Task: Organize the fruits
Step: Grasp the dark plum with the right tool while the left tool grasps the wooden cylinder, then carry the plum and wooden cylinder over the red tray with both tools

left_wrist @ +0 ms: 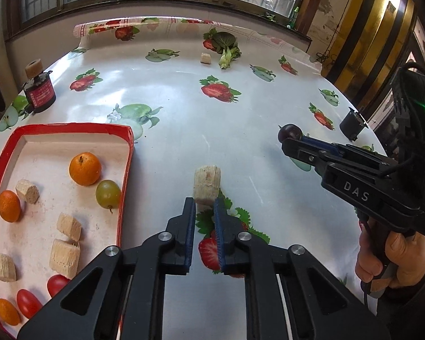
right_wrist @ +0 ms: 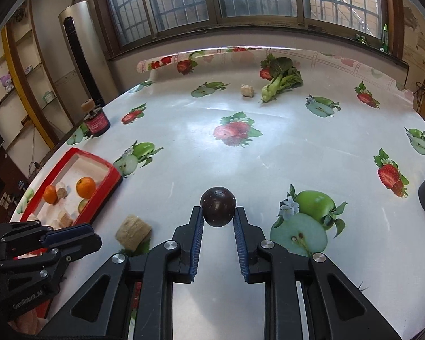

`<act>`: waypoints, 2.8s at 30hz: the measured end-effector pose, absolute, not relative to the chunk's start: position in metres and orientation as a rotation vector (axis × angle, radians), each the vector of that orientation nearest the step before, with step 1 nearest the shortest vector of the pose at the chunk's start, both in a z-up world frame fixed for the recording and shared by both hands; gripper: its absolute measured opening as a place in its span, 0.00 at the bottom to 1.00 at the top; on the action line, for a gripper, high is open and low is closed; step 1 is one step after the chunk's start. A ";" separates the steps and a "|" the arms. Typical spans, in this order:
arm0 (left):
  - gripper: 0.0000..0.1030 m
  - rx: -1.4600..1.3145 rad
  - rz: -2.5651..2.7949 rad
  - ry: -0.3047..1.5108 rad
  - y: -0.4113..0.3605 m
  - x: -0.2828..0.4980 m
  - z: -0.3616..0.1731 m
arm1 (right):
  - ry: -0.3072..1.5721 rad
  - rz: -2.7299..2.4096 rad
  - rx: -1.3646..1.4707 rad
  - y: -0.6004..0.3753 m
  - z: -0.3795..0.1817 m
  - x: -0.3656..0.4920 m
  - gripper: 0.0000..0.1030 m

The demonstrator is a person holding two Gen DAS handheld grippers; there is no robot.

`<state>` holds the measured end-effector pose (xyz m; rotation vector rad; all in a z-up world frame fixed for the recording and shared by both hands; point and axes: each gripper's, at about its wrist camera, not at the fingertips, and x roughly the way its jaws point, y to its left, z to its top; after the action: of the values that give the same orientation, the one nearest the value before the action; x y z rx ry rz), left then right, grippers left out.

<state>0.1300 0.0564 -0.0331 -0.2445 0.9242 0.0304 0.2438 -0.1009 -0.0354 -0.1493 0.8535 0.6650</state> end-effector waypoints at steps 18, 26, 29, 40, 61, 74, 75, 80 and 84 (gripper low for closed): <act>0.23 -0.158 0.053 0.999 0.027 0.179 -0.067 | 0.840 0.660 -0.099 -0.128 -0.027 0.219 0.22; 0.23 -0.194 0.054 0.943 0.037 0.145 -0.046 | 0.829 0.678 -0.098 -0.125 -0.023 0.212 0.22; 0.23 -0.200 0.058 0.907 0.041 0.128 -0.031 | 0.825 0.696 -0.101 -0.122 -0.020 0.204 0.22; 0.23 -0.200 0.090 0.827 0.056 0.068 0.000 | 0.814 0.795 -0.097 -0.108 -0.009 0.166 0.22; 0.23 -0.255 0.219 0.806 0.109 -0.005 -0.001 | 0.790 0.919 -0.159 -0.059 0.001 0.122 0.22; 0.23 -0.306 0.304 0.800 0.150 -0.031 -0.007 | 0.784 1.013 -0.212 -0.008 0.001 0.101 0.22; 0.23 -0.309 0.312 0.800 0.153 -0.033 -0.008 | 0.785 1.018 -0.215 -0.004 0.001 0.100 0.22; 0.23 -0.331 0.341 0.802 0.167 -0.043 -0.011 | 0.796 1.038 -0.231 0.011 -0.004 0.098 0.22; 0.23 -0.344 0.343 0.807 0.170 -0.048 -0.015 | 0.806 1.049 -0.240 0.022 -0.008 0.097 0.22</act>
<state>-0.0479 0.1703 -0.0146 -0.3439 0.8072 0.3433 0.0972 0.0223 -0.0078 -0.2401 0.8060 1.0491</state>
